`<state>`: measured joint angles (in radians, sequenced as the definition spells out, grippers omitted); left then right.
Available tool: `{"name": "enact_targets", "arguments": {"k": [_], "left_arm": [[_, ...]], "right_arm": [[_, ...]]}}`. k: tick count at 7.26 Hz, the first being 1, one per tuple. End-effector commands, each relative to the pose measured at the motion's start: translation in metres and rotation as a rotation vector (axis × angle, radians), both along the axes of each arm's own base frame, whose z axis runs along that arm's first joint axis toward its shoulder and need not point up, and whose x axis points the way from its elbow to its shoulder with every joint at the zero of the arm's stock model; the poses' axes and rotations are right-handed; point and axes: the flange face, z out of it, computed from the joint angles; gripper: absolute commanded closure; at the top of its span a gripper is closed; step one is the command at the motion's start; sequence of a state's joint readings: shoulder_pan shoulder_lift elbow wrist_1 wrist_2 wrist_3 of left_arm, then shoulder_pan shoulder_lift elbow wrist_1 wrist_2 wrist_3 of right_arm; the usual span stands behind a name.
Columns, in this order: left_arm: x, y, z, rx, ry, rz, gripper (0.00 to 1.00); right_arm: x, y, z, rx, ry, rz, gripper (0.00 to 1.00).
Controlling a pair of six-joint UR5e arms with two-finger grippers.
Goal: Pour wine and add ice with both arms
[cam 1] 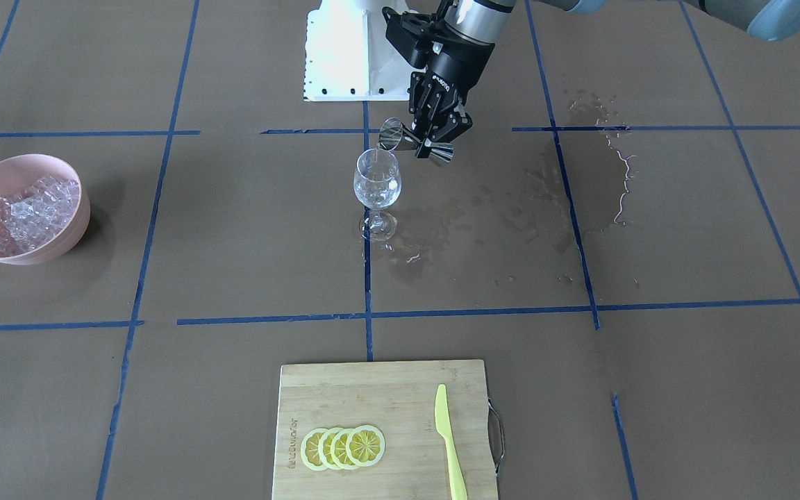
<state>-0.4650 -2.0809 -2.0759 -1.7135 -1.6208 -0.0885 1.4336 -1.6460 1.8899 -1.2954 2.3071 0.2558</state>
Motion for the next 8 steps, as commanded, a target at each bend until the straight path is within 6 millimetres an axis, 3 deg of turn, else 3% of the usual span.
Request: {"name": "enact_targets", "arguments": {"k": [1, 8], "left_arm": [[-0.004, 0.0, 0.0, 0.017, -0.083, 0.004, 1.0], [0.016, 0.011, -0.028, -0.002, -0.217, -0.014, 1.0]], "right_arm": [[0.0, 0.0, 0.001, -0.003, 0.0, 0.001, 0.0], [0.0, -0.001, 0.004, -0.008, 0.002, 0.0, 0.0]]}}
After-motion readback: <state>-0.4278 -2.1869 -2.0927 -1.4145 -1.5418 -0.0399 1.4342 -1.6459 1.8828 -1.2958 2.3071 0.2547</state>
